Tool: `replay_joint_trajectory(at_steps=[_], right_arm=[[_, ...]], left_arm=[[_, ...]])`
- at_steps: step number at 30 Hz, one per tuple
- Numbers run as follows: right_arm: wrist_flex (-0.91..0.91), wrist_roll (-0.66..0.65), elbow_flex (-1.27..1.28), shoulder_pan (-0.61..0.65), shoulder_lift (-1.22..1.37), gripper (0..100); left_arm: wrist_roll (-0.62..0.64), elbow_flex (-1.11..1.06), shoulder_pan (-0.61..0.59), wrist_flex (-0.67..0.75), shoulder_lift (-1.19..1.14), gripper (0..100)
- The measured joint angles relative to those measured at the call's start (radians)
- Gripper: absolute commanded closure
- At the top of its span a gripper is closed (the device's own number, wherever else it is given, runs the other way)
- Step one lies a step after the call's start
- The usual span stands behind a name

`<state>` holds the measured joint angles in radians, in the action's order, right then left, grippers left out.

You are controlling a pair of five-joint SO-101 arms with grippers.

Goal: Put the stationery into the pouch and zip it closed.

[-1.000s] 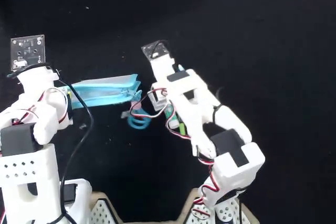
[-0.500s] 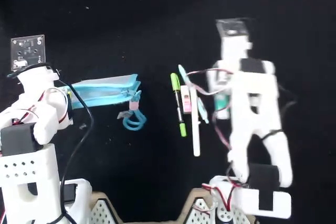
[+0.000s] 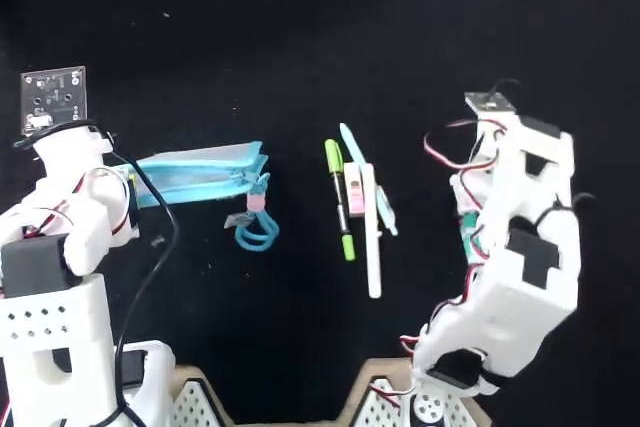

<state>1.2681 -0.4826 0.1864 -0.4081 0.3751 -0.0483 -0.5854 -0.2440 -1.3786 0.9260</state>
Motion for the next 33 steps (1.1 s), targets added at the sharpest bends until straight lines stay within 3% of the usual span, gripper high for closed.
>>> replay_joint_trajectory(at_steps=[7, 16, 20, 23, 28, 33], right_arm=[[0.249, -0.083, -0.216, 0.029, 0.072, 80.5], [0.279, -0.106, -0.396, 0.041, 0.262, 80.9], [0.29, -0.133, -0.443, 0.038, 0.308, 99.5], [0.287, -0.133, -0.477, 0.023, 0.327, 98.8], [0.296, -0.133, -0.428, 0.003, 0.241, 98.7], [0.304, -0.163, -0.279, -0.002, -0.005, 98.7]], left_arm=[[0.0, 0.0, 0.0, 0.0, 0.0, 97], [0.0, 0.0, 0.0, 0.0, 0.0, 97], [0.0, 0.0, 0.0, 0.0, 0.0, 97], [0.0, 0.0, 0.0, -0.002, 0.0, 97], [0.0, 0.0, 0.0, -0.002, 0.0, 97], [0.0, 0.0, 0.0, -0.002, 0.0, 97]])
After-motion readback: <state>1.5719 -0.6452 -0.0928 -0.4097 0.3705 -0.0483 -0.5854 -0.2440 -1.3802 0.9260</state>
